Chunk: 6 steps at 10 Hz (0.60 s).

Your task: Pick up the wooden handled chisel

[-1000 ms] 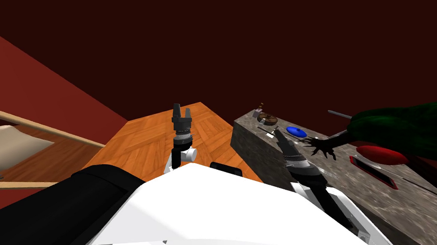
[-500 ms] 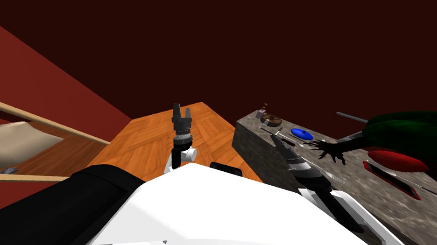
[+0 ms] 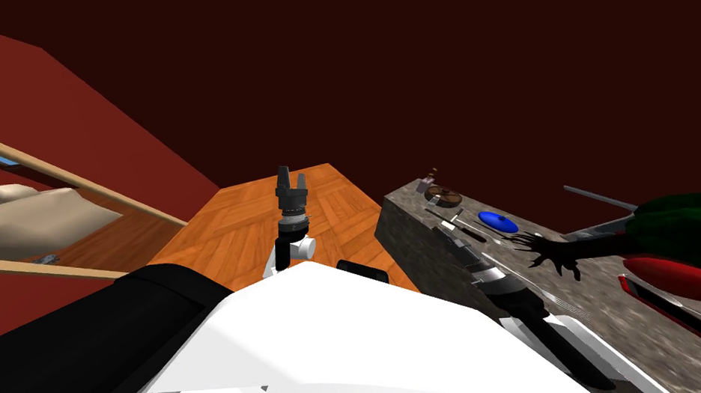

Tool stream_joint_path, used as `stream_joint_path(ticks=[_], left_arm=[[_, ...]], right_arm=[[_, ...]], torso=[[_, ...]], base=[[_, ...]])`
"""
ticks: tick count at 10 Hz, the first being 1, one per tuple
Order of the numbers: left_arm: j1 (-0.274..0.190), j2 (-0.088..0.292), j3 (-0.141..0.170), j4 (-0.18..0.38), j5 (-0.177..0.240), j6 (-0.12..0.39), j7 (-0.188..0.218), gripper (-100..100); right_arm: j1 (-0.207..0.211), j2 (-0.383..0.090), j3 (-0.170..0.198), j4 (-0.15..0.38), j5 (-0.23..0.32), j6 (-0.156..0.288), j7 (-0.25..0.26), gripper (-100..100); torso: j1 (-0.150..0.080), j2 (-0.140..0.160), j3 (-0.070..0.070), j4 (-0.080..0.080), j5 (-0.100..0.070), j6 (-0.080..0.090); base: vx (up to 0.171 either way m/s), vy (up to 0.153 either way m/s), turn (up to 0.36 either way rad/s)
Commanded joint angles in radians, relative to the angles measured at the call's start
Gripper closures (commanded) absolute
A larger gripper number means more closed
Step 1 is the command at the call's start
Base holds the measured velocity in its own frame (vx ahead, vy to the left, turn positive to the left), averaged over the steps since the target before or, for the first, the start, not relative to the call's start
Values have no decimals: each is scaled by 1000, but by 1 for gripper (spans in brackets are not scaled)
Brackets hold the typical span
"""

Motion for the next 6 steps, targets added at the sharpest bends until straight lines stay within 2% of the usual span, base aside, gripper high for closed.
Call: stream_joint_path(ticks=[1, 2, 3, 4, 5, 6], left_arm=[[0, 0, 0, 0, 0, 0, 0, 0], [0, 0, 0, 0, 0, 0, 0, 0], [0, 0, 0, 0, 0, 0, 0, 0], [0, 0, 0, 0, 0, 0, 0, 0], [0, 0, 0, 0, 0, 0, 0, 0], [0, 0, 0, 0, 0, 0, 0, 0]], right_arm=[[24, -50, -7, 6, 4, -1, -2, -100], [45, -77, -3, 41, 16, -1, -5, -100], [45, -110, -3, 41, 16, -1, -5, -100], [45, -120, -3, 41, 16, -1, -5, -100], [67, -157, 1, 76, 29, -1, -8, -100], [67, -183, 1, 76, 29, -1, -8, -100]], torso=[[0, 0, 0, 0, 0, 0], [0, 0, 0, 0, 0, 0], [0, -1, 0, 0, 0, 0], [0, 0, 0, 0, 0, 0], [-1, 1, 0, 0, 0, 0], [-1, 0, 0, 0, 0, 0]], base=[[31, 23, 69], [51, 28, 120], [46, 16, 57], [17, 2, -9], [35, 7, 128], [41, 1, 64]])
